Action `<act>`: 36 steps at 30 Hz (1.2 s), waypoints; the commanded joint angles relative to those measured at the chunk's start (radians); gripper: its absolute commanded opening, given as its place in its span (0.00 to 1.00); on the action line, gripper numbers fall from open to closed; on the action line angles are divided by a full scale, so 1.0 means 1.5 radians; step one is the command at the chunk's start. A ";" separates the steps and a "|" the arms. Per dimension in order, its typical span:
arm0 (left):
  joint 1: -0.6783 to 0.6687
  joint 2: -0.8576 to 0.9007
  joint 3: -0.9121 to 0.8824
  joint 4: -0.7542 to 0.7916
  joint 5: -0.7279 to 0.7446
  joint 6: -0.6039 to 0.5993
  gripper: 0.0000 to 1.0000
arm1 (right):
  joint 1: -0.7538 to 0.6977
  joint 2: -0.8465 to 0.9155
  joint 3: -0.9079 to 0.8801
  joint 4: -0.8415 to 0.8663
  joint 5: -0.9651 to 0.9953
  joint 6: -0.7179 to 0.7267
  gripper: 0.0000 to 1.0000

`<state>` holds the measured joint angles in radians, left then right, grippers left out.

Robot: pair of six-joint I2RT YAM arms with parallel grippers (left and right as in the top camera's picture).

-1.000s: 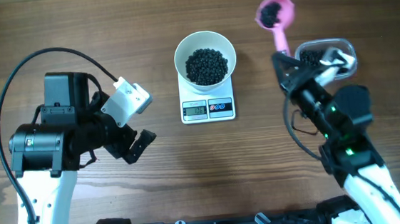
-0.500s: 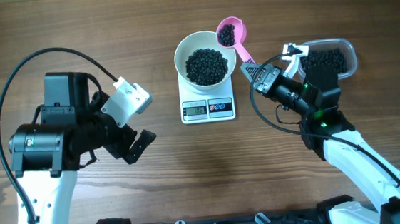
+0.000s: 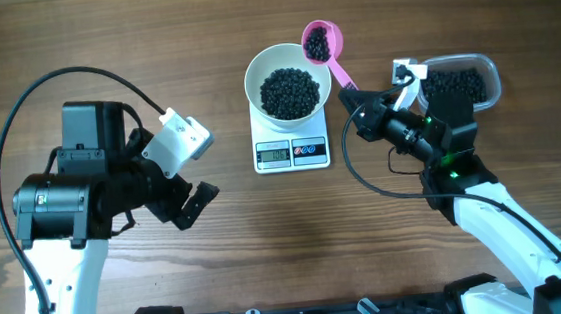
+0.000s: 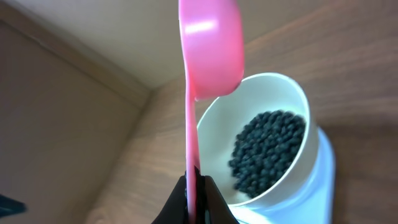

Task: Scoop item into bowl and weigh 150g on scale
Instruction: 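Lift the filled scoop and carry it left over the white bowl, then tilt the scoop with the right gripper to pour beans into the bowl, then move the empty scoop right back over the bean tub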

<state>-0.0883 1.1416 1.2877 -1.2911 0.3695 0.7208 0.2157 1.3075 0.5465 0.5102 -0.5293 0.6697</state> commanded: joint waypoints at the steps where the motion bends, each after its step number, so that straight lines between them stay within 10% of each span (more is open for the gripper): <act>1: 0.005 -0.006 0.004 0.000 0.015 -0.002 1.00 | 0.016 0.003 0.008 -0.013 0.061 -0.128 0.05; 36: 0.005 -0.006 0.004 0.000 0.015 -0.002 1.00 | 0.172 0.003 0.008 -0.075 0.406 -0.553 0.04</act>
<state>-0.0883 1.1416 1.2877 -1.2911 0.3695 0.7208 0.4671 1.3075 0.5465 0.3962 0.0116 -0.0738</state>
